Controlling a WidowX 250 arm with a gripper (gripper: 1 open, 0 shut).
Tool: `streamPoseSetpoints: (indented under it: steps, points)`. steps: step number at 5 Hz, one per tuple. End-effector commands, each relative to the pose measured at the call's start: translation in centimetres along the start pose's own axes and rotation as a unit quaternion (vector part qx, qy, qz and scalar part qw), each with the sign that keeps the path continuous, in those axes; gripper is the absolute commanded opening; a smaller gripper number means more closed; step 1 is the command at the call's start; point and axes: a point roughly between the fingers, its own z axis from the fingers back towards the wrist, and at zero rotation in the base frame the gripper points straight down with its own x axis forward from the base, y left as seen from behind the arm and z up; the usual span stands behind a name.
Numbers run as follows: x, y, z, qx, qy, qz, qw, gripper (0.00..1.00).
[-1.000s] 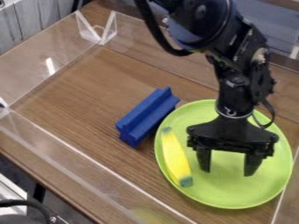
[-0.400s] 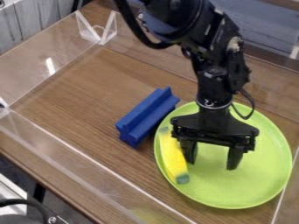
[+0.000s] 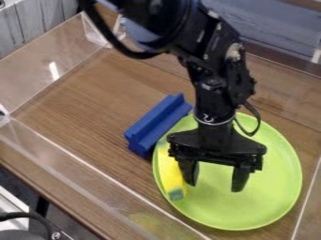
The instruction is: Put the banana in the green plate
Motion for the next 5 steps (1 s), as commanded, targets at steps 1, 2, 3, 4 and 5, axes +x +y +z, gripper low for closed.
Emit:
streamPoseSetpoints:
  steps: [1, 2, 3, 4, 5]
  points:
    - [1.2, -0.1, 2.1, -0.007, -0.019, 0.009, 0.9998, 1.00]
    - [2.4, 0.4, 3.3, -0.007, -0.025, 0.021, 0.9994, 1.00]
    - [3.7, 0.9, 5.2, -0.006, -0.036, 0.031, 0.9989, 1.00]
    - [5.0, 2.0, 7.3, -0.002, -0.046, 0.043, 0.9980, 1.00]
    - [6.5, 3.4, 7.7, -0.003, -0.049, 0.029, 0.9984, 1.00]
